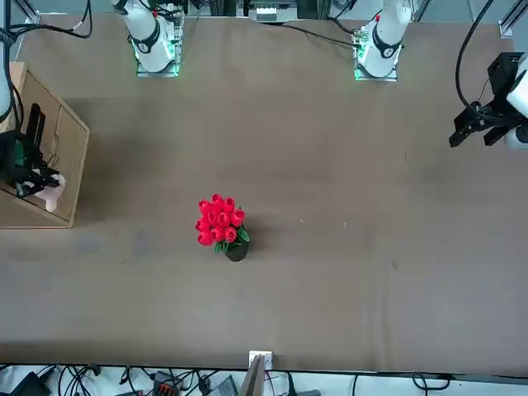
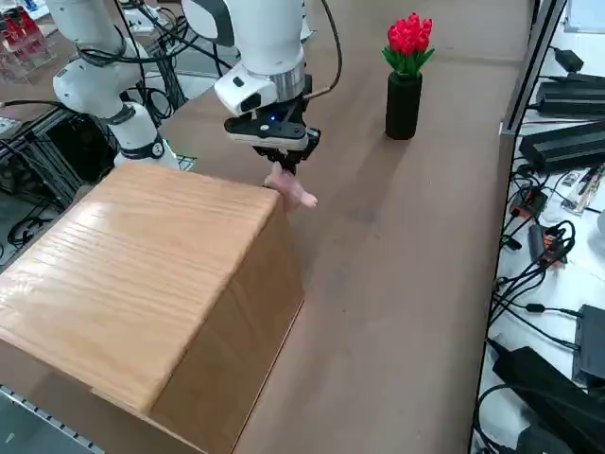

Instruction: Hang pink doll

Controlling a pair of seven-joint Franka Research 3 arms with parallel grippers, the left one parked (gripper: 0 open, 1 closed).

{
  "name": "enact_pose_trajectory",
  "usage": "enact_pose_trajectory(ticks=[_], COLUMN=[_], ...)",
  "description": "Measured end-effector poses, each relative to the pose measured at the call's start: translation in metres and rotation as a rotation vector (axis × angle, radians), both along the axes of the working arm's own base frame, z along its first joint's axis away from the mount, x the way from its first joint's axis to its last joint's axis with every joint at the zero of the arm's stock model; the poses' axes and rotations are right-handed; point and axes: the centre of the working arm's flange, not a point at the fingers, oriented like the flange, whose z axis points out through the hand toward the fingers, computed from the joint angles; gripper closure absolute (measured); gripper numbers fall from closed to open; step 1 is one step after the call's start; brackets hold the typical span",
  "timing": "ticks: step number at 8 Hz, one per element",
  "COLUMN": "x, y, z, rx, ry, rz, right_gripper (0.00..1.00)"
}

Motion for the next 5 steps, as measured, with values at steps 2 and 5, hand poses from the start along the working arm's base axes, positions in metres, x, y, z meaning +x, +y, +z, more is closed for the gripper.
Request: enact_pose_trajectory(ticks=[2,5], x=[-0.0018,-0.0053], y=[-0.0033,-0.0085], z=[0.0028,-0.0027], rx=[0.001,0.005], ry=[-0.004,0.007], rz=[0.008,0.005], right_gripper=[0.95,0.95])
